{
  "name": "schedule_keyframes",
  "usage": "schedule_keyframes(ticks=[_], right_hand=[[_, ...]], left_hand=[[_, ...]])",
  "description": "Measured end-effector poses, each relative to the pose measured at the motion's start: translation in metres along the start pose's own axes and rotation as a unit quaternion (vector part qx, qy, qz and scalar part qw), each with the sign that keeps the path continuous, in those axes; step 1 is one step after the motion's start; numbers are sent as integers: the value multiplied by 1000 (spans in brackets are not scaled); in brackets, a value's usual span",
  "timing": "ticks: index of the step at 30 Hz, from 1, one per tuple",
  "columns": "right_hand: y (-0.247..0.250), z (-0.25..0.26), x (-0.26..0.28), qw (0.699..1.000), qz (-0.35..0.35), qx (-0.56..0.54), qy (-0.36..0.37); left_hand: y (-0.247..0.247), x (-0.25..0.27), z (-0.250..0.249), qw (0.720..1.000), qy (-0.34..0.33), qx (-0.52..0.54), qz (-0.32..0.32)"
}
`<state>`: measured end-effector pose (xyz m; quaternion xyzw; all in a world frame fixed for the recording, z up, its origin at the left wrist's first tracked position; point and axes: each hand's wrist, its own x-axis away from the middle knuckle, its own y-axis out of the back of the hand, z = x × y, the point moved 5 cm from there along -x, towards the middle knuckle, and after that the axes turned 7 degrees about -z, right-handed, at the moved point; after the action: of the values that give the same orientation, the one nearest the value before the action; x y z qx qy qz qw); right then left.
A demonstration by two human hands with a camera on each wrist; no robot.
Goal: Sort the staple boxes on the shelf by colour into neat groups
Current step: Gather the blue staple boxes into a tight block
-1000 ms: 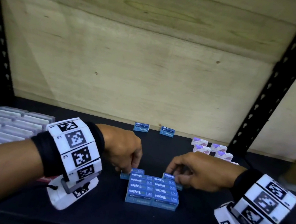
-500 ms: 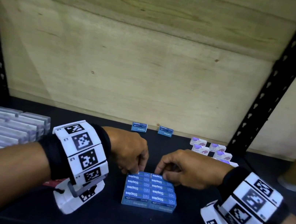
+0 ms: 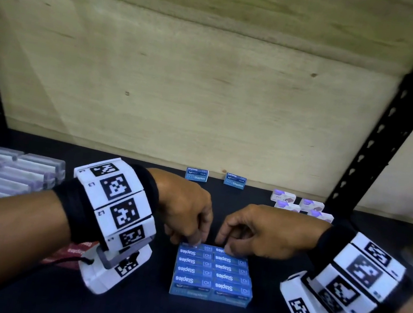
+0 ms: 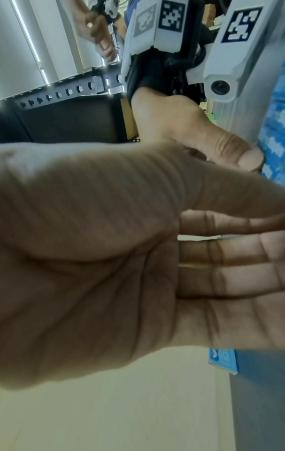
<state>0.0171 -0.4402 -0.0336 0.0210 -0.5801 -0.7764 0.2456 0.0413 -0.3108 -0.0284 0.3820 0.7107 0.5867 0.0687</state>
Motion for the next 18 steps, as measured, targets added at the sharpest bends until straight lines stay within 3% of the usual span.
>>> schedule_keyframes(ticks=[8, 12, 18], right_hand=[[32, -35, -31, 982, -125, 91, -111], [37, -48, -46, 970, -87, 137, -181], [49, -58, -74, 961, -100, 138, -215]], left_hand=[[45, -20, 19, 982, 33, -124, -142], [53, -37, 38, 967, 77, -203, -135], [64, -63, 73, 970, 125, -179, -105]])
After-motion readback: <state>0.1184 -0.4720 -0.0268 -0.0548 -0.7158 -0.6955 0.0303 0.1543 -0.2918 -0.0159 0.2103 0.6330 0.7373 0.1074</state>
